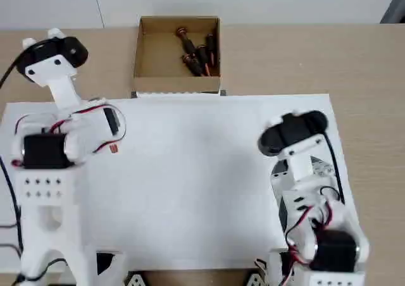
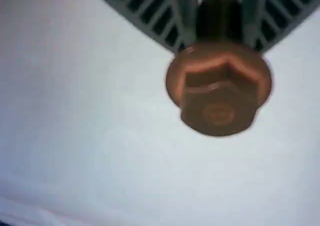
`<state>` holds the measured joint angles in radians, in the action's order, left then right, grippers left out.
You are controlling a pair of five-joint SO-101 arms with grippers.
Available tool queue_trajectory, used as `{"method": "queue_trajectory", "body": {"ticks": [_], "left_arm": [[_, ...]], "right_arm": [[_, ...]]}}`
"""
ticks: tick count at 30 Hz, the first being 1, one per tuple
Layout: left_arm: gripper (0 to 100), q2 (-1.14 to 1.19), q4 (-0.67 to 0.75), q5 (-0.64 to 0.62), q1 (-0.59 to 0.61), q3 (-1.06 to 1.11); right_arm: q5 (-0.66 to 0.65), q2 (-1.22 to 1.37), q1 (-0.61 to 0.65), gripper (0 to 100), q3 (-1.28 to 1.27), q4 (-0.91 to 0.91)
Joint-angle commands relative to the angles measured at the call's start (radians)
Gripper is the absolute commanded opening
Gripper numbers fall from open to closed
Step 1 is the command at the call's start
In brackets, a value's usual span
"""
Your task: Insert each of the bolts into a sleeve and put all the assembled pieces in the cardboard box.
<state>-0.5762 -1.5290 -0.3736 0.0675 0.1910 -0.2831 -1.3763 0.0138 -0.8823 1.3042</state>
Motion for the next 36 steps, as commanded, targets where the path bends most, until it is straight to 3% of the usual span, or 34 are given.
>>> {"method": "queue_trajectory", "body": {"ticks": [1, 10, 21, 30, 36], "left_arm": [[1, -0.129, 0.121, 0.078, -0.009, 0.081], [1, -0.387, 0.410, 0.094, -0.009, 0.452], [1, -0.694, 0.835, 0.066, -0.011, 0.923], [1, -0.913, 0.968, -0.097, -0.075, 1.168], [1, -1.076, 1.013, -0.227, -0.184, 1.319]], "right_arm": [[0.094, -0.145, -0.004, 0.3, -0.104, -0.139], [0.149, -0.438, 0.008, 0.2, -0.405, -0.302], [0.400, -0.435, 0.278, 0.2, -0.537, -0.475], [0.413, -0.435, 0.461, 0.2, -0.703, -0.728], [0.407, -0.435, 0.611, 0.2, -0.772, -0.746]]}}
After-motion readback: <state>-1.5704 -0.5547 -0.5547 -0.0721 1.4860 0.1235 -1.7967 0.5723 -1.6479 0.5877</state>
